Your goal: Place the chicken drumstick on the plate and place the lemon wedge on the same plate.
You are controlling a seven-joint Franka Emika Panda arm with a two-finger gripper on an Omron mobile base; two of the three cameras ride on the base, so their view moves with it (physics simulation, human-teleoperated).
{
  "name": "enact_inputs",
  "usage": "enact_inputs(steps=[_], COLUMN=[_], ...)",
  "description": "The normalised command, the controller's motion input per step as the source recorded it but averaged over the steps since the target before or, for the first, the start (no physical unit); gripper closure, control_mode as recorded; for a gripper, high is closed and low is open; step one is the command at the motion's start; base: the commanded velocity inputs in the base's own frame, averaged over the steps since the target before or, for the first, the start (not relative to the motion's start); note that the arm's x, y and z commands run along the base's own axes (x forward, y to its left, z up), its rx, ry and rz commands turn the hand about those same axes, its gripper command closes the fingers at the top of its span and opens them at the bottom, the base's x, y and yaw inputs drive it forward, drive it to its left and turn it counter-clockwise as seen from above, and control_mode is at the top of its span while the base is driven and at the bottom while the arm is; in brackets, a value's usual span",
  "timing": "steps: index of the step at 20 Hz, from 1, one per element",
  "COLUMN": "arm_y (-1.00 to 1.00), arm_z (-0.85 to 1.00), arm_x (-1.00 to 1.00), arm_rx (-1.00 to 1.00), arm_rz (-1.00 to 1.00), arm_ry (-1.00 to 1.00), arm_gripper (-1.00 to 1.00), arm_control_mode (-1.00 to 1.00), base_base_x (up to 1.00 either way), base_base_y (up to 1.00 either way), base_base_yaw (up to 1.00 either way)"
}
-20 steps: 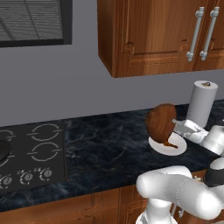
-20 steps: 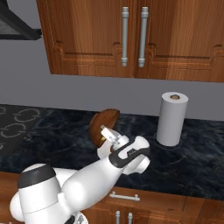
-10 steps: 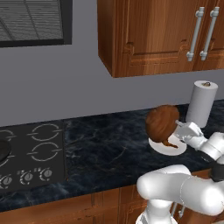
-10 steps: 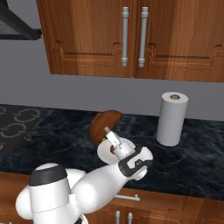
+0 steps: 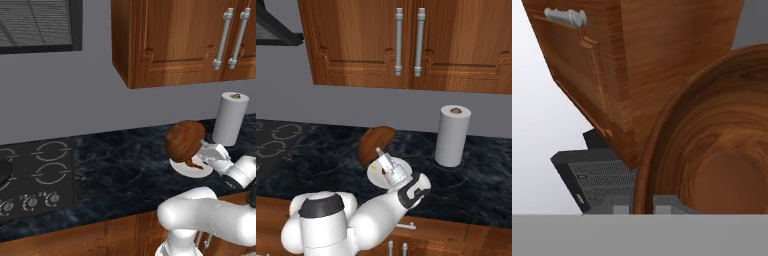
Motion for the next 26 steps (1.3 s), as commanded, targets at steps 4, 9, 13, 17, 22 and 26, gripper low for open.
enact_inputs(steps=[4,9,13,17,22,26], arm_y=[-0.04,0.04,0.32,0.31,0.20,0.36], arm_z=[-0.12,0.14,0.22,-0.06,0.01,0.23], arm_x=[0.00,-0.04,-0.17,-0.51,-0.41,-0.46], arm_rx=[0.01,0.00,-0.01,-0.22,-0.30,-0.27], arm_rz=[0.00,0.00,0.00,-0.10,-0.09,-0.07], arm_ry=[-0.13,-0.14,-0.11,-0.14,-0.12,-0.03], arm_gripper=[1.00,1.00,1.00,1.00,1.00,1.00], arm_control_mode=[-1.00,-1.00,-1.00,-1.00,-1.00,-1.00], base_base_x=[0.00,0.00,0.00,0.00,0.00,0.00], base_base_y=[0.00,0.00,0.00,0.00,0.00,0.00], base_base_yaw=[0.00,0.00,0.00,0.00,0.00,0.00])
